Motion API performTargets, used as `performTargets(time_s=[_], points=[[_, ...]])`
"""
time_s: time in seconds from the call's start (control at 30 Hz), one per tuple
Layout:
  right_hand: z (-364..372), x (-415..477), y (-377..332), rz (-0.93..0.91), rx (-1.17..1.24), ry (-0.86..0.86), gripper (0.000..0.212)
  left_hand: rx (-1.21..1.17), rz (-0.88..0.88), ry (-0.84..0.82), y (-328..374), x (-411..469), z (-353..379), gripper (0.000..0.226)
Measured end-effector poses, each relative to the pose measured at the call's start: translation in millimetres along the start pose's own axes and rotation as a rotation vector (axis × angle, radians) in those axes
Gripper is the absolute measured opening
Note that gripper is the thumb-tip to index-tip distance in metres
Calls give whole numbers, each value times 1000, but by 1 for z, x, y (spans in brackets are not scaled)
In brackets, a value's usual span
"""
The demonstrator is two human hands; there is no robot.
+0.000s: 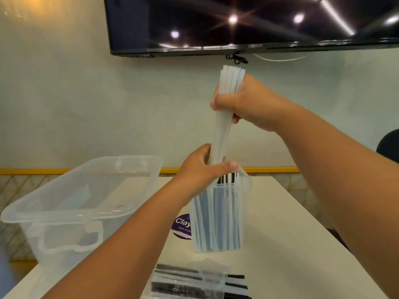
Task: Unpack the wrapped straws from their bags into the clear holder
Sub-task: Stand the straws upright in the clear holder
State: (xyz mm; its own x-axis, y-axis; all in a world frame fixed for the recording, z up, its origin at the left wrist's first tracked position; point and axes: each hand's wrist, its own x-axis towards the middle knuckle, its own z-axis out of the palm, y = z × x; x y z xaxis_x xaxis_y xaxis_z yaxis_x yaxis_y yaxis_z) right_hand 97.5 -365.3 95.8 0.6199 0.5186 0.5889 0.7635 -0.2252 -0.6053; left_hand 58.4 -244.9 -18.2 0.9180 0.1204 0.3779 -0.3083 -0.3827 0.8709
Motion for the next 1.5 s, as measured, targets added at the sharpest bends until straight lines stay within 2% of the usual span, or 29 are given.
performTargets(time_s=[0.07, 0.13, 0.23, 0.37, 0.47, 0.63, 0.67, 0.7, 0.77, 0.8, 0.83, 0.93, 0.97, 1.07, 1.17, 1.27, 1.3, 1.4, 1.5], points=[[-8, 13, 4, -11, -16, 95, 22, 78, 30, 64, -5, 9, -8, 60], [-8, 22, 12, -2, -28, 152, 19, 188, 30, 112, -15, 13, -15, 71], [5, 28, 33, 62, -77, 145, 15, 325, -68, 98, -36, 19, -19, 80], [30, 29, 71, 210, -65, 62, 15, 352, -205, 31, -59, 23, -14, 81], [47, 24, 101, 332, -64, -55, 18, 377, -235, 20, -73, 26, -9, 74], [71, 13, 137, 500, -47, -346, 11, 432, -205, 53, -81, 29, -8, 74], [75, 12, 141, 527, -58, -392, 14, 450, -194, 44, -80, 29, -9, 72], [78, 11, 144, 547, -86, -433, 25, 473, -188, 31, -80, 30, -10, 71], [85, 17, 157, 540, -171, -550, 62, 555, -188, 4, -79, 29, -13, 70], [88, 19, 159, 535, -236, -637, 73, 622, -189, -5, -79, 29, -15, 69], [90, 17, 155, 534, -322, -733, 73, 701, -189, -15, -79, 29, -16, 69], [89, 14, 140, 505, -590, -900, 46, 913, -186, -73, -78, 32, -20, 70], [89, 14, 136, 490, -662, -948, 44, 954, -188, -95, -77, 33, -21, 72], [91, 15, 135, 357, -839, -1076, 60, 1007, -193, -139, -76, 35, -23, 74], [96, 17, 144, 329, -880, -1099, 75, 1021, -193, -166, -74, 34, -22, 72], [97, 18, 144, 389, -900, -1046, 71, 1005, -182, -167, -73, 33, -22, 69], [96, 18, 144, 408, -924, -1029, 66, 989, -181, -161, -73, 32, -22, 69], [94, 22, 149, 445, -919, -917, 14, 957, -185, -157, -74, 30, -22, 67], [92, 23, 157, 513, -829, -752, 33, 957, -194, -174, -74, 31, -22, 65]])
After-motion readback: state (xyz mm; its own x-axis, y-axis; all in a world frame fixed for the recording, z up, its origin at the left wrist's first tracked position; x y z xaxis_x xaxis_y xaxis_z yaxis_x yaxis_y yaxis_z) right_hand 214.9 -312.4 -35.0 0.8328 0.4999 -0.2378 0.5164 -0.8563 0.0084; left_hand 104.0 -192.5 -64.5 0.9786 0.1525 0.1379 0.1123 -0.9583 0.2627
